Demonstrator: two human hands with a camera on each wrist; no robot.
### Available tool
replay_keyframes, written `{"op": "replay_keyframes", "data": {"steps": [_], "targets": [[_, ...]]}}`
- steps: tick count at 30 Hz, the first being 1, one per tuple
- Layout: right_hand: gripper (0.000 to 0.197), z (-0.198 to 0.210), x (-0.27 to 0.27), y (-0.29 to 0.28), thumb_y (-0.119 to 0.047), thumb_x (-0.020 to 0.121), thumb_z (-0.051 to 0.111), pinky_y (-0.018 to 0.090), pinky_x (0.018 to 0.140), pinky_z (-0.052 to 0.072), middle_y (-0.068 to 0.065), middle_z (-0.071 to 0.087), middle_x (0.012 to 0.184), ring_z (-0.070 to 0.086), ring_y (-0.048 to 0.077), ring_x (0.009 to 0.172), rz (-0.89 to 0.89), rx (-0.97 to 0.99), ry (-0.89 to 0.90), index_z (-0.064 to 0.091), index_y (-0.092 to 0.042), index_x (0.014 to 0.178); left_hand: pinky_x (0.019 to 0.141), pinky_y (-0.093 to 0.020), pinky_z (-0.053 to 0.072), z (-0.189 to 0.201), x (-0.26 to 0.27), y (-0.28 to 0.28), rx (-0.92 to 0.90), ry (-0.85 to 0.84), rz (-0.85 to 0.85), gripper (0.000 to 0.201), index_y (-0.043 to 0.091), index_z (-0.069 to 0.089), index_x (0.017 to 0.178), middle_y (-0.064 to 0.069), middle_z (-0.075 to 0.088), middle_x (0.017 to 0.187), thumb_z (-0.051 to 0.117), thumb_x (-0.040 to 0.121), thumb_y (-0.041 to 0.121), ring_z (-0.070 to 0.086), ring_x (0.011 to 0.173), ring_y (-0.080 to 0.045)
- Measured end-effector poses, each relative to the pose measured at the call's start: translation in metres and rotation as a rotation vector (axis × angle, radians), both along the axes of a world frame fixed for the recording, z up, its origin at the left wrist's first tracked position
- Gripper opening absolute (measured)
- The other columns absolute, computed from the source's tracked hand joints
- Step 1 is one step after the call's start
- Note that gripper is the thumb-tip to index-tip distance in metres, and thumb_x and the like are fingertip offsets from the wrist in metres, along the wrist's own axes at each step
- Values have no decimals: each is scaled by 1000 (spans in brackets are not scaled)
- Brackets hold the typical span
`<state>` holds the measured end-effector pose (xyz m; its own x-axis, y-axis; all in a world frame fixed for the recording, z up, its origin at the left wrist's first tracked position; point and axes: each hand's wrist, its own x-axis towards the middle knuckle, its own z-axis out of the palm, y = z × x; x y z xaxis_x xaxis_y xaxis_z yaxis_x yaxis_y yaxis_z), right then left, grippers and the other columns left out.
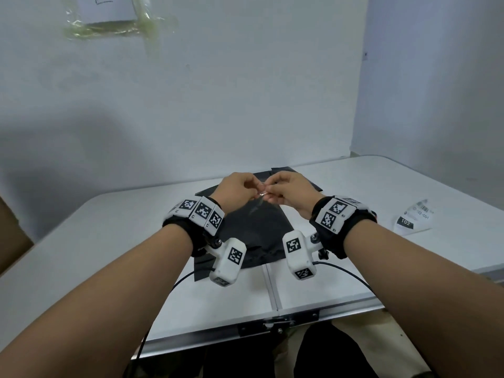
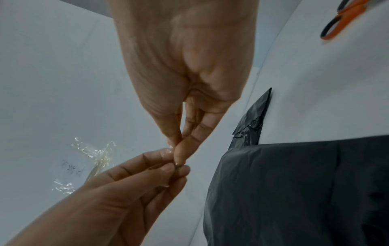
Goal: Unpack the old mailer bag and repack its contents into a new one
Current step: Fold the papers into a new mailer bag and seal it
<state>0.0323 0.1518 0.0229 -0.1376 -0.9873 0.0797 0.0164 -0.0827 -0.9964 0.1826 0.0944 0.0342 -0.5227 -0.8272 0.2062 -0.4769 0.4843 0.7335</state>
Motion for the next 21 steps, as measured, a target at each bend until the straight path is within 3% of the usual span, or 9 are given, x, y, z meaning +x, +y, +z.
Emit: {"op": "replay_keyframes", "data": {"steps": [3, 6, 10, 13, 15, 18, 21], "targets": [[10, -4, -10, -7, 3, 90, 55, 17, 57, 57, 14, 63, 76, 65, 12, 54, -20, 7, -43, 57, -3, 98, 91, -31, 52, -3, -15, -6, -65, -33, -10, 19, 12, 68, 95, -6, 71, 93, 58, 83, 1, 65, 90, -21], [14, -6, -25, -18, 7, 88, 55, 16, 57, 56, 11, 63, 72, 62, 13, 57, -95, -23, 2, 62, -2, 95, 87, -18, 46, -5, -30, -14, -89, -62, -44, 21, 9, 69, 102, -4, 71, 102, 58, 86, 3, 61, 91, -10], [21, -12, -55, -50, 10, 82, 57, 20, 62, 56, 11, 65, 73, 63, 17, 63, -305, -27, -30, 67, -7, 74, 98, -25, 47, -2, -45, -35, -3, -9, -49, 27, 12, 67, 109, -3, 69, 112, 56, 86, 1, 63, 100, -15], [26, -19, -84, -79, 12, 83, 55, 22, 70, 57, 11, 67, 78, 65, 16, 67, -459, -20, -118, 66, -9, 73, 98, -33, 48, -1, -50, -64, 24, 71, 100, 36, 21, 64, 113, 0, 66, 120, 53, 84, 4, 62, 109, -24], [26, -25, -104, -99, 13, 84, 50, 27, 82, 57, 8, 67, 83, 63, 14, 71, -508, 8, -104, 69, -5, 83, 96, -36, 50, -2, -49, -86, 28, 82, 183, 38, 26, 63, 112, 2, 62, 126, 51, 83, 5, 62, 109, -26], [41, -36, -127, -133, 8, 84, 41, 35, 99, 50, 5, 70, 105, 63, 18, 98, -548, 56, 71, 68, -8, 111, 99, -37, 49, -8, -48, -118, 52, 20, 233, 36, 25, 64, 111, 2, 59, 129, 51, 83, 4, 61, 110, -27], [55, -39, -140, -163, 12, 84, 33, 23, 99, 42, 4, 64, 125, 55, 20, 120, -464, 96, 229, 57, -9, 129, 93, -32, 51, -14, -50, -147, 75, -12, 270, 34, 22, 66, 109, -3, 59, 129, 52, 84, 4, 63, 103, -27]]}}
